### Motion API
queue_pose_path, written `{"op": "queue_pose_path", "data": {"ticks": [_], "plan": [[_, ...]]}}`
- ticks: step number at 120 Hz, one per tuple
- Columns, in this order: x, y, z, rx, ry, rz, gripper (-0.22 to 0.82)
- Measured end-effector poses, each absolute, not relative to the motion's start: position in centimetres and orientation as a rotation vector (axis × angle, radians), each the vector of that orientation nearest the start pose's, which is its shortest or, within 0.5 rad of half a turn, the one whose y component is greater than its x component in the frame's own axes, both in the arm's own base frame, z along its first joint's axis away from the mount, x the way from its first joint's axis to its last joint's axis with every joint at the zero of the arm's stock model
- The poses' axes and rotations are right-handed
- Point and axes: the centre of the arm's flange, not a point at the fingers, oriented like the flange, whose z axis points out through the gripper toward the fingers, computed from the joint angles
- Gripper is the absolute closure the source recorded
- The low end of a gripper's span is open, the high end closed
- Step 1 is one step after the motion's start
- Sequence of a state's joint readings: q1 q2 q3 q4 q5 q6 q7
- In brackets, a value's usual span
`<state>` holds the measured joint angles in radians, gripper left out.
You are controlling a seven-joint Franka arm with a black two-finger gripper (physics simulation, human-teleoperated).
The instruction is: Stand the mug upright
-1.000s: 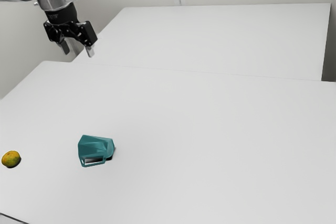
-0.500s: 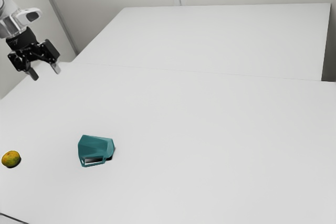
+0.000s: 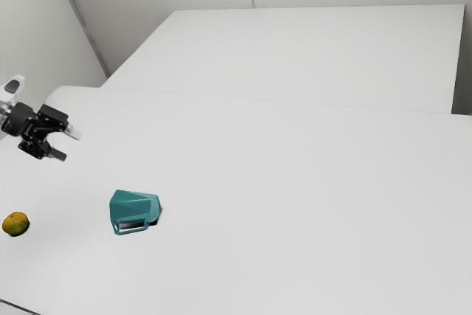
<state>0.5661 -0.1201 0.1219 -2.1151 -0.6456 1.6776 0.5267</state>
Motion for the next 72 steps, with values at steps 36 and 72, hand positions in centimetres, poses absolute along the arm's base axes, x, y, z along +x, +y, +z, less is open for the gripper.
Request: {"op": "queue_pose_path", "data": {"ticks": [36,72], "plan": [[37.5,28.3,36.7,2.186,0.369,0.253,0.02],[37.2,28.6,31.1,2.083,0.270,0.379,0.02]]}}
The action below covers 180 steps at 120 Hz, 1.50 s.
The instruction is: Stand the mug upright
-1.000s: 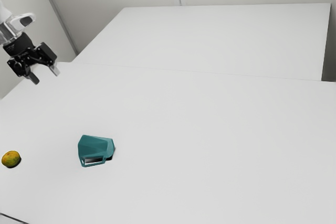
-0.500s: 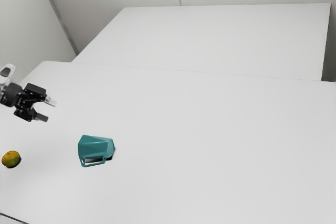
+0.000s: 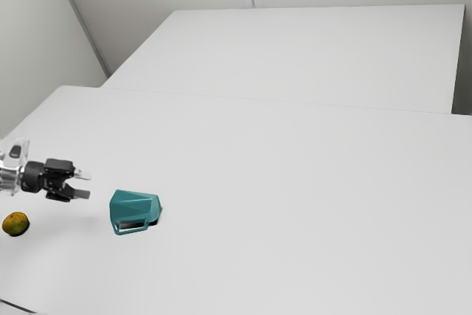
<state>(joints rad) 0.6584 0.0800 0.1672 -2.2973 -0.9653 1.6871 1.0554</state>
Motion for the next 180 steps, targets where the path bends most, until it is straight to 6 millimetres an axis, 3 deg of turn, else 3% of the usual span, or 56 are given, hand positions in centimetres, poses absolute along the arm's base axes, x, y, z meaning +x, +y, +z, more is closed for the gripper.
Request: {"op": "queue_pose_path", "data": {"ticks": [35,88,124,180], "plan": [[36.2,27.1,28.2,2.057,0.245,0.330,0.02],[36.9,26.1,28.2,2.063,0.173,0.344,0.02],[38.6,23.9,28.1,2.064,0.100,0.326,0.02],[39.5,22.1,27.1,2.059,0.060,0.289,0.02]]}}
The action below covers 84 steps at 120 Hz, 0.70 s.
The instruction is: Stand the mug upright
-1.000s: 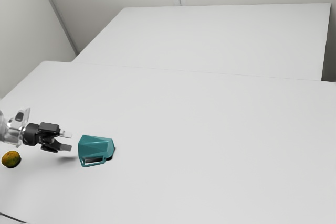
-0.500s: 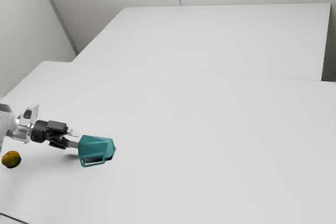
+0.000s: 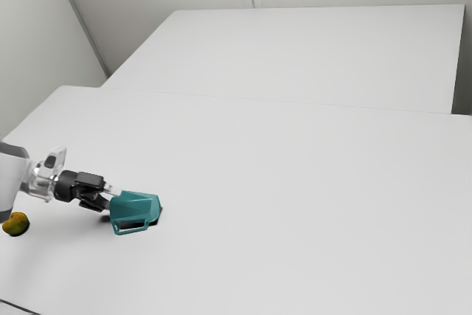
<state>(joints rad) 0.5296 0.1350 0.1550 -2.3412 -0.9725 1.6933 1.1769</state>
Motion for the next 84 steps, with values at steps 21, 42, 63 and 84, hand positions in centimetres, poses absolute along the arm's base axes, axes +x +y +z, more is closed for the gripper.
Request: {"op": "queue_pose_path", "data": {"ticks": [21,42,63,84], "plan": [[39.8,21.5,27.0,2.059,0.043,0.280,0.03],[40.3,20.6,26.6,2.050,0.031,0.267,0.05],[40.5,20.3,26.6,2.043,0.032,0.268,0.24],[40.6,20.4,26.8,2.044,0.033,0.273,0.50]]}}
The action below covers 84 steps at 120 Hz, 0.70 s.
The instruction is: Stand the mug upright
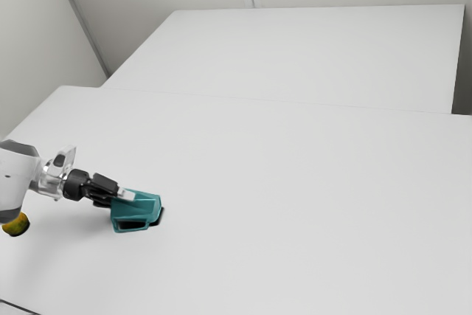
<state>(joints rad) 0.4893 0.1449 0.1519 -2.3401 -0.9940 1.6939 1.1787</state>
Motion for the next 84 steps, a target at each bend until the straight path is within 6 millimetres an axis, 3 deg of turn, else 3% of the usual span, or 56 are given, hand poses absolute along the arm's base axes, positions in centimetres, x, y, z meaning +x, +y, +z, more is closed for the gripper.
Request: {"op": "queue_pose_path", "data": {"ticks": [23,55,71,84], "plan": [[40.6,20.4,26.9,2.045,0.040,0.269,0.69],[41.0,20.1,27.6,2.062,0.036,0.276,0.76],[41.7,19.2,29.7,2.080,-0.009,0.302,0.77],[42.7,17.7,32.6,2.106,-0.081,0.331,0.78]]}}
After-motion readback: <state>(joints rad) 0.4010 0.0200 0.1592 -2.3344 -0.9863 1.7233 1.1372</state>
